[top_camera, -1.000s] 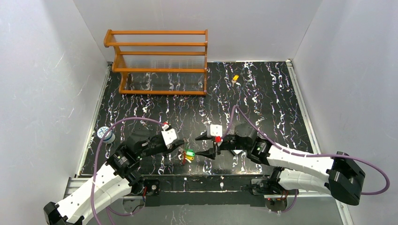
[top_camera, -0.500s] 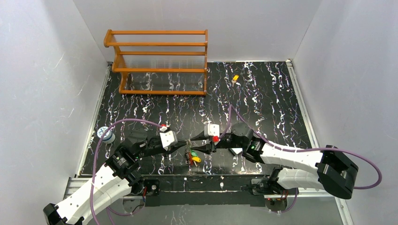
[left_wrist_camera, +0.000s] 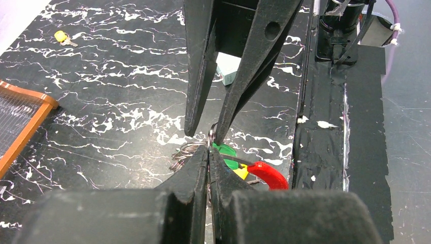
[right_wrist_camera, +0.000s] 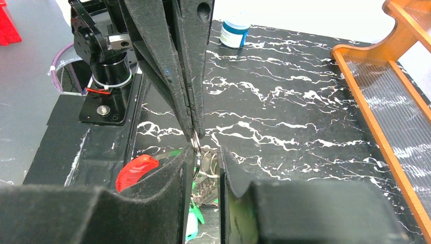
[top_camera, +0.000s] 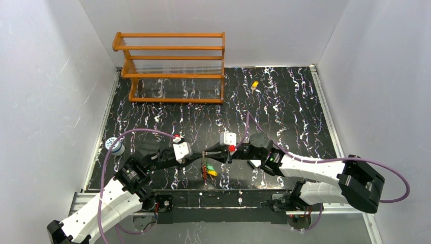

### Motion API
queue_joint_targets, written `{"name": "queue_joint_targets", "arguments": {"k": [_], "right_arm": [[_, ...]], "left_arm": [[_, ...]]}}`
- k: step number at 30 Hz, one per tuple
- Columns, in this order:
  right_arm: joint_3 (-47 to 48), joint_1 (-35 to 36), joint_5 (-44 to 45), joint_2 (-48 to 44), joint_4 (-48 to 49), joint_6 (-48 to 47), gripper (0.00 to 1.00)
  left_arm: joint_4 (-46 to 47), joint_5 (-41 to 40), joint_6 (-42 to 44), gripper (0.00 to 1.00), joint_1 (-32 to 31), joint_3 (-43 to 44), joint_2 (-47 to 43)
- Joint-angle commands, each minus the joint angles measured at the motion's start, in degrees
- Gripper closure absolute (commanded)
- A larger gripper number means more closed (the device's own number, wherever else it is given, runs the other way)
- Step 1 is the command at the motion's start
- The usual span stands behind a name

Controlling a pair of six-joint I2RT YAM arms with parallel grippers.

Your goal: Put the keys on the keyring

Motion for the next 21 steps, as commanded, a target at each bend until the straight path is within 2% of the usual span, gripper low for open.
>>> {"name": "queue_joint_targets", "arguments": {"k": [1,9,14,16,19,21], "right_arm": [[2.66,-0.02,1.41,0.98,3.22,0.35,0.71],[2.13,-0.05,1.61,-0.09,2.54,-0.7,0.97],[2.87,-0.05,1.28,-1.83,-1.85,-3.45,0.99],[4.59,-0.03,1.68,-2.14,-6.98,-5.2,0.99],[8.75,-0.07,4.65,-2.11,-17.6,-7.45,0.99],[12.29,-0.08,6.05,-1.66,-24.84,-9.03,0.99]], "left_arm": [[2.21,1.97,0.18,1.0,-0.26,-0.53,-0.04],[2.16,1.56,0.07,1.0,-0.25,-0.62,-0.25],[1.68,0.27,0.01,1.0,-0.28,-0.41,-0.21],[1.32,-0.45,0.0,0.93,-0.27,-0.32,-0.2],[0.82,-1.63,-0.07,0.78,-0.26,-0.14,0.05],[0.81,-1.83,-0.17,0.73,-0.26,-0.14,0.13]]}}
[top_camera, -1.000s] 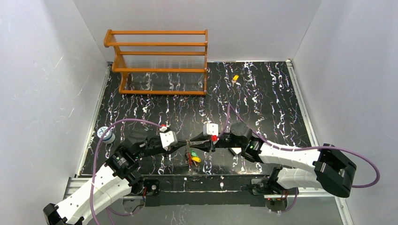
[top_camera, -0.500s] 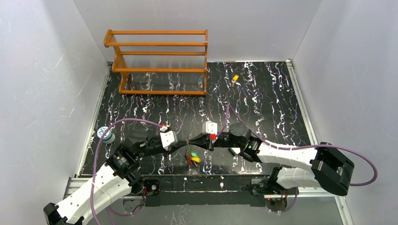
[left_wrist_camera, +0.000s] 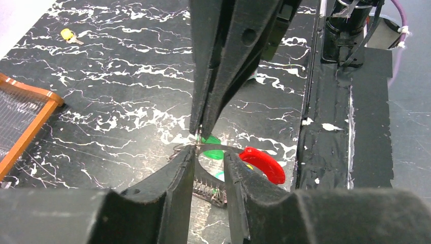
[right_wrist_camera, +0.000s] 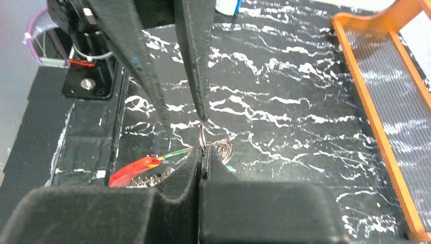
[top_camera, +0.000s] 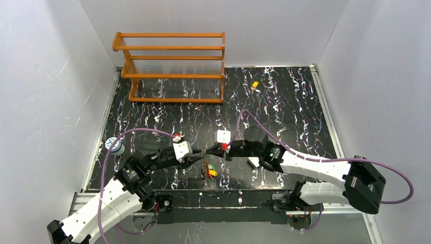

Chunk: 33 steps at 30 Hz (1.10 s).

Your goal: Put the keys on the keyring

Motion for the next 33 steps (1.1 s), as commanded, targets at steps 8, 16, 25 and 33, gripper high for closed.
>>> {"name": "queue_joint_targets", "arguments": {"k": [8,16,25,33], "right_arm": [[20.68,-0.11,3.22,5.54,-36.79,-6.62,0.99],[24.59,-0.06,-1.97,8.47,-40.85,-6.28,0.99],[25.02,-0.11,-5.9,8.99,-38.61,-4.83,0.99],[25.77,-0.07,-6.56,10.14,-38.3,-4.17,0.99]], "left_arm": [[0.3,-0.48,-0.26,0.69,-0.22,-0.05,0.79],[-2.29,-4.63,0.34,0.69,-0.26,0.69,0.96],[-1.19,-0.14,-0.01,0.69,-0.25,0.68,3.42],[-0.18,2.22,-0.66,0.69,-0.21,0.43,4.8]]}}
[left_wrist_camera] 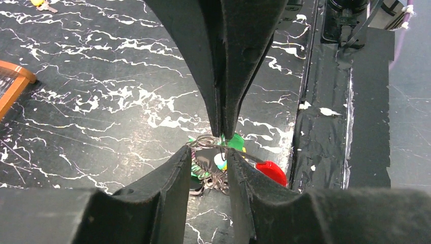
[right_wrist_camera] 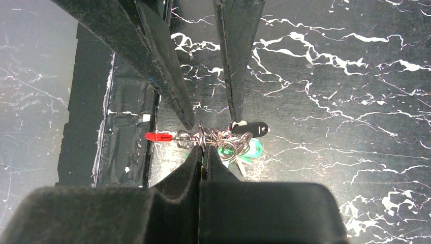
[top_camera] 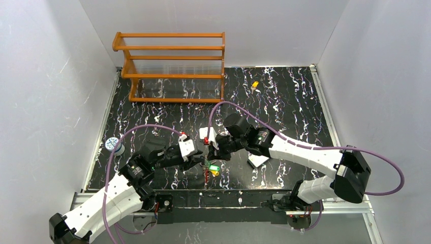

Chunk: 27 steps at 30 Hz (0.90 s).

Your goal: Put the keys on the keyring

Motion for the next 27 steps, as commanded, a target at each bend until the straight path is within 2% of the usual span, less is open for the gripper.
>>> {"name": "queue_joint_targets", "arguments": {"k": [1,15,18,20,25,26,27], "right_arm": [[3.13,-0.06,-2.02,0.31,2.79,1.0,0.99],[2.71,-0.06,-3.73,-0.4,4.61,1.66,0.99],[2.65,-0.06,-3.99,-0.4,4.91,1.74,0.99],[2.67,-0.06,-3.71,-0.31,4.91,1.75,0.99],[0.4,-0.11,-2.32,-1.75,7.79,2.36,0.99],[-0.58,-0.14,-1.61,-2.31,9.25,2.84,0.96],[-1.84,-0.14,-0.69,-3.19,11.06,3.73,0.86]], "left_arm": [[1.3,2.82,-0.48,0.7,-0.24,0.4,0.16],[0.47,3.34,-0.86,0.81,-0.28,0.82,3.27],[0.3,3.41,-0.65,0.89,-0.25,0.99,3.51],[-0.1,3.42,-0.25,1.0,-0.2,1.08,3.42],[-0.8,2.49,0.49,1.0,-0.23,1.35,2.8],[-0.93,2.14,0.58,1.0,-0.22,1.36,2.55],[-1.1,1.8,0.67,1.0,-0.27,1.4,2.23]]}}
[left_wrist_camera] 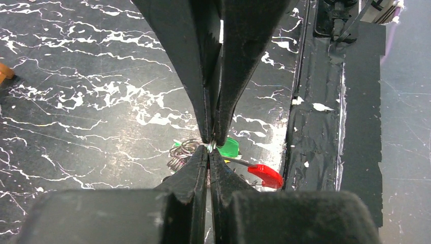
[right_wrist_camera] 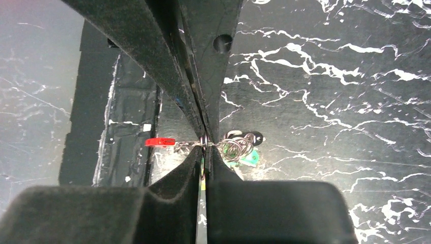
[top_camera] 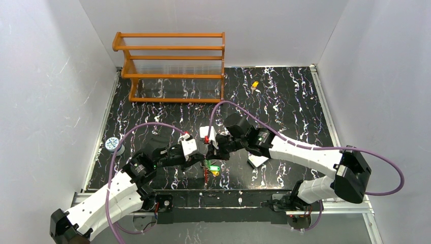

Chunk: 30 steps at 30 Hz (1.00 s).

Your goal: Put the keys on the keyring

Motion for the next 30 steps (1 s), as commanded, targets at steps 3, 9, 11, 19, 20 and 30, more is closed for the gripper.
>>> {"name": "queue_joint_targets", "arguments": {"k": [3,9,11,19,20,30], "right_arm": [[-5.71,-0.35,2.96,-7.44,15.69,5.41,0.63],[-11.39,-5.07,-2.16,-13.31,25.64,12.41,0.35],[-12.03,-6.86,-5.91,-13.71,27.32,14.32,0.32],[-10.92,-7.72,-13.74,-10.8,29.87,19.0,0.36],[-10.51,-7.77,-14.35,-10.26,29.78,19.68,0.37],[-10.42,-7.43,-17.47,-6.68,33.91,27.62,0.44]], "left_arm": [[-2.09,-1.82,1.61,1.0,-0.28,1.34,-2.46],[0.0,-2.23,2.43,1.0,-0.22,-0.52,-7.22],[0.65,-2.37,2.49,1.0,-0.25,-1.04,-9.1],[4.14,-3.39,2.99,1.0,-0.27,-3.84,-16.33],[5.02,-3.89,2.99,1.0,-0.21,-4.07,-17.02],[4.52,-5.01,2.87,1.0,-0.22,-3.77,-17.02]]}}
